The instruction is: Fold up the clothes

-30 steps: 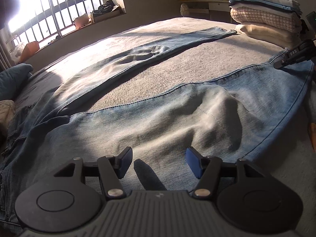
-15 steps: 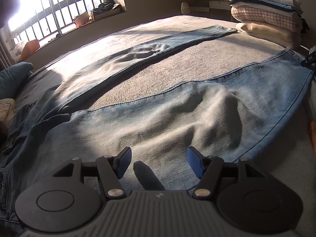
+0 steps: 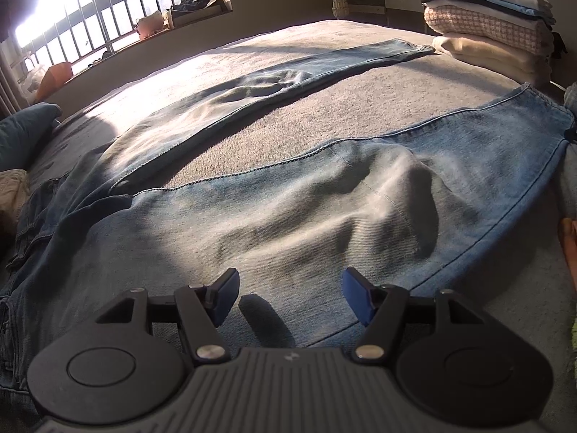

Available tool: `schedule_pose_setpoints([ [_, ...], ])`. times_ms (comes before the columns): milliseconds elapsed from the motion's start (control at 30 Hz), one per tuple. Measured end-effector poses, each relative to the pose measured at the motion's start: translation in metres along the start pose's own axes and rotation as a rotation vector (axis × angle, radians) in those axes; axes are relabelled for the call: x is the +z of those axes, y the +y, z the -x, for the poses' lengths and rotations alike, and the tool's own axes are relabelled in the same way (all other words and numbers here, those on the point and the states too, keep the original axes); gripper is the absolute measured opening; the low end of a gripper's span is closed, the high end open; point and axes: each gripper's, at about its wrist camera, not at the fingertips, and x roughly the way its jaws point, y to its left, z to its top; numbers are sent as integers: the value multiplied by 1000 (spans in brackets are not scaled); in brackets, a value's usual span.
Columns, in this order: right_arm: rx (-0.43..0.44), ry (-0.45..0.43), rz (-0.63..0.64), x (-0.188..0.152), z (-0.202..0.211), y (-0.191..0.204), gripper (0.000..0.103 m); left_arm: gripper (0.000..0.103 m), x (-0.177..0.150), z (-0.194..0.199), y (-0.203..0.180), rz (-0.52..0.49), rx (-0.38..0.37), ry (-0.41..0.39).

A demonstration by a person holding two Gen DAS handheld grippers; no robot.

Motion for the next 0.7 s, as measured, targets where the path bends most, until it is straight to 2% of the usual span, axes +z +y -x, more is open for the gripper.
schedule_pose_setpoints([
  [67, -64, 27, -43, -7, 3, -15, 17, 67, 0, -1, 0, 1, 1, 2],
  [100, -74, 26, -51, -8, 7, -16, 17, 67, 0, -1, 0, 3, 1, 4],
  [133, -47, 0, -35, -5, 13, -8, 17, 67, 1, -2, -1, 4, 3, 9],
  [167, -3, -20, -7, -2, 18, 4, 17, 67, 2, -3, -2, 5, 5, 14],
  [467, 628, -106, 455, 25, 31, 176, 21, 72, 0, -1, 4, 48, 7, 61],
  [533, 682, -78, 572, 16, 30, 202, 22, 73, -2, 0, 7, 65, 4, 73],
  [600, 678, -10, 652, 1, 22, 211, 23, 74, -3, 1, 12, 85, 0, 85],
  [700, 680, 11, 653, -13, 31, 188, 23, 75, -8, 3, 20, 113, -6, 90],
])
